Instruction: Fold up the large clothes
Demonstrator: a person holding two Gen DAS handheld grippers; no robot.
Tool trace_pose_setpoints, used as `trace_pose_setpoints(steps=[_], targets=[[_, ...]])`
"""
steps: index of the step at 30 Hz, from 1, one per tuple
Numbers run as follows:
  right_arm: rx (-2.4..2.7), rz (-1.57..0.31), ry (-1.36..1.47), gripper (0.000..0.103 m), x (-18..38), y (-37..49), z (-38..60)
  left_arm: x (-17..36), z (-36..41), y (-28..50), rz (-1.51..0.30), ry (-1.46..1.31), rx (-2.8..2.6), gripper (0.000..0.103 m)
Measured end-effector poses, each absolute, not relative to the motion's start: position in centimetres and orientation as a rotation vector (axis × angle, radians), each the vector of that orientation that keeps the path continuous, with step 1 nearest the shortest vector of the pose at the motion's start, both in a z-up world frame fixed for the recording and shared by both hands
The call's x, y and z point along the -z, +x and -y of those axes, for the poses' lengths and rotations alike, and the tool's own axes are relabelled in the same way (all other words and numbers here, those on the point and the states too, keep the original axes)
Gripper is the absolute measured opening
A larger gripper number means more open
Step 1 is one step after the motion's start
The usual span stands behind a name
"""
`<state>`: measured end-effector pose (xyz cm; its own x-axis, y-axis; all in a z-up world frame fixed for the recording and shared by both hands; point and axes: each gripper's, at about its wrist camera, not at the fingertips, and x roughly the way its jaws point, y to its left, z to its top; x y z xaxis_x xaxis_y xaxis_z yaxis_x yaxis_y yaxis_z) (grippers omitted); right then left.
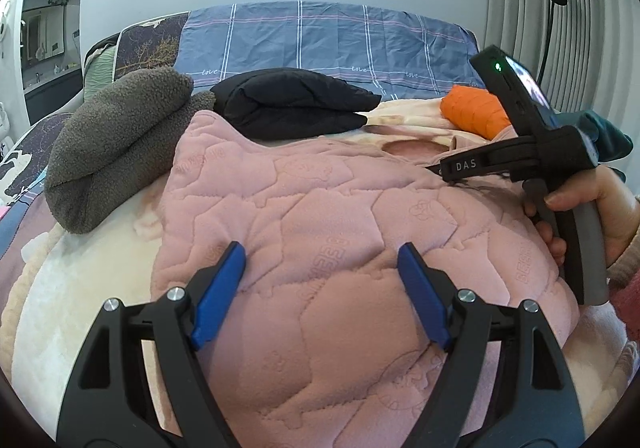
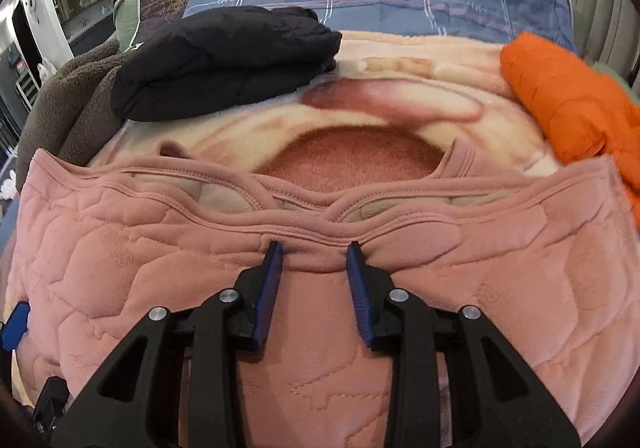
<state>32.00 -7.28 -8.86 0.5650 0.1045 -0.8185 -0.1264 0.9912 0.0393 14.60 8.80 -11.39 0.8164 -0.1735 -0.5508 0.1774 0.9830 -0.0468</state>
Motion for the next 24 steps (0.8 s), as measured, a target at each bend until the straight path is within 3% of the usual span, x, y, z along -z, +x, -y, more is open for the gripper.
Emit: trace_pose_setpoints(steps=[4, 9, 20, 24], targets=[[-0.158, -0.891, -0.027, 0.036, 6.0, 31.5, 6.6, 11.4, -8.8, 14.5, -0.586, 0.006, 0.186, 0.080], [-0.118, -0.999, -0.014, 0.046, 11.3, 34.6, 6.4, 11.3, -8.8, 14.4, -0.586, 0.007, 0.190, 0.081], [-0.109, -0.934, -0.023, 0.049, 10.2, 33.6, 6.5, 10.4, -10.4, 13.8, -0.542, -0.088, 0.207, 0.081], [-0.089, -0.859, -0.027, 0.063, 7.2, 30.2, 7.4, 8.0, -15.1, 12.5, -0.467, -0.244, 0.104, 0.079]])
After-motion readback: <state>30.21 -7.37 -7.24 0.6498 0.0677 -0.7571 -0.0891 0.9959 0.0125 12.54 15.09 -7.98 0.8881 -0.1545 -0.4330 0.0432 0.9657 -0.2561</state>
